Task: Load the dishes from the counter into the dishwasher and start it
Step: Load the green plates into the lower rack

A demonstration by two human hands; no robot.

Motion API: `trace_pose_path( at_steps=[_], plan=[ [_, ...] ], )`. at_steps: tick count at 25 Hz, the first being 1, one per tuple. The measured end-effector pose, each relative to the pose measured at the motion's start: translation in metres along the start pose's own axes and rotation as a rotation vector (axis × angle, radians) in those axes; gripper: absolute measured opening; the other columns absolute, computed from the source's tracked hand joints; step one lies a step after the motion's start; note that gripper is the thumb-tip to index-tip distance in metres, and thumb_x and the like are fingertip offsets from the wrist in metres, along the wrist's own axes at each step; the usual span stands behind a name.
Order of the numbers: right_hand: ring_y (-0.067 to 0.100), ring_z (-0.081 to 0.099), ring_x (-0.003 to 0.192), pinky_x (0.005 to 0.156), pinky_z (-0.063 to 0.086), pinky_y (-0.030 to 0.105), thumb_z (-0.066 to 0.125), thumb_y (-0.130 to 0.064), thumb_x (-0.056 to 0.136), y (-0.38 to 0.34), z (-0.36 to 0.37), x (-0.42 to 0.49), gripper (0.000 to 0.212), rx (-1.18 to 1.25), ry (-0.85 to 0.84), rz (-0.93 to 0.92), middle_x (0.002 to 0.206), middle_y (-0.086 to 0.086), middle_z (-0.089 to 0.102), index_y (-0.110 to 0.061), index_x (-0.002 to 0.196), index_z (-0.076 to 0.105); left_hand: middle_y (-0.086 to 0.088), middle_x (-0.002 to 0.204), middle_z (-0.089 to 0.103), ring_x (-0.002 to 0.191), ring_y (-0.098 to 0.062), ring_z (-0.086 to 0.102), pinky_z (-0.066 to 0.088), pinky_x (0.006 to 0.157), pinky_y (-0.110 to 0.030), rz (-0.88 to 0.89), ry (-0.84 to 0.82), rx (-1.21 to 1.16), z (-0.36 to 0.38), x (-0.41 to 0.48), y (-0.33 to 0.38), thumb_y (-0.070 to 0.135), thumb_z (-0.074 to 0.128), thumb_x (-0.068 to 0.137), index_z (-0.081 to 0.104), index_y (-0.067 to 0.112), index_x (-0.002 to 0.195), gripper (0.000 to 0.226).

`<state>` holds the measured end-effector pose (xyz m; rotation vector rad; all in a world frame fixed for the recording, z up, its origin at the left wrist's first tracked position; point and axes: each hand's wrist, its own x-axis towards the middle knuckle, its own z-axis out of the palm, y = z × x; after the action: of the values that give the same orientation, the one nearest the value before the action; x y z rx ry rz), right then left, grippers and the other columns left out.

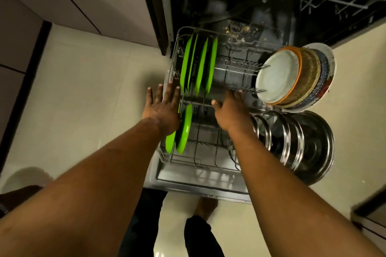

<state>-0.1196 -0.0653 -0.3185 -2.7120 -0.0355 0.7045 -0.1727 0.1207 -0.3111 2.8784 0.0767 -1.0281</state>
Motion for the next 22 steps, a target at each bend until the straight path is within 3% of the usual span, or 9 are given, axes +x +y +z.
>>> trace_pose_path(
  at_steps=[6, 12, 18, 22],
  plan=[
    [0.032, 0.021, 0.145, 0.117, 0.023, 0.043, 0.049, -0.039, 0.098, 0.048, 0.003, -0.075, 0.059, -0.109, 0.011, -0.131, 0.150, 0.015, 0.037, -0.004, 0.144, 0.036, -0.012, 0.162, -0.020, 0.150, -0.033, -0.014, -0.007, 0.119, -0.055, -0.082, 0.033, -0.001, 0.048, -0.080, 0.045, 0.039, 0.031, 0.103, -0.015, 0.013, 0.155, 0.074],
    [0.028, 0.019, 0.146, 0.117, 0.023, 0.041, 0.049, -0.038, 0.098, 0.085, 0.012, -0.131, 0.057, -0.099, 0.015, -0.136, 0.152, 0.012, 0.034, -0.008, 0.145, 0.036, -0.012, 0.161, -0.022, 0.149, -0.034, -0.016, -0.008, 0.119, -0.053, -0.053, 0.013, 0.054, 0.104, -0.142, 0.078, 0.042, 0.027, 0.104, -0.016, 0.014, 0.154, 0.072],
    [0.026, 0.014, 0.148, 0.118, 0.017, 0.039, 0.047, -0.035, 0.100, 0.116, 0.030, -0.179, 0.057, -0.162, 0.033, -0.133, 0.156, 0.009, 0.029, -0.009, 0.148, 0.029, -0.012, 0.160, -0.024, 0.149, -0.032, -0.019, -0.011, 0.118, -0.048, 0.006, 0.046, 0.066, 0.151, -0.162, 0.105, 0.040, 0.027, 0.104, -0.019, 0.013, 0.153, 0.073],
    [0.026, 0.019, 0.147, 0.121, 0.017, 0.041, 0.048, -0.031, 0.100, 0.144, 0.075, -0.213, 0.058, -0.182, 0.136, -0.103, 0.156, 0.011, 0.029, -0.010, 0.150, 0.027, -0.013, 0.159, -0.027, 0.148, -0.032, -0.021, -0.009, 0.120, -0.047, 0.031, 0.050, 0.032, 0.187, -0.159, 0.116, 0.039, 0.028, 0.104, -0.022, 0.011, 0.152, 0.074]
  ],
)
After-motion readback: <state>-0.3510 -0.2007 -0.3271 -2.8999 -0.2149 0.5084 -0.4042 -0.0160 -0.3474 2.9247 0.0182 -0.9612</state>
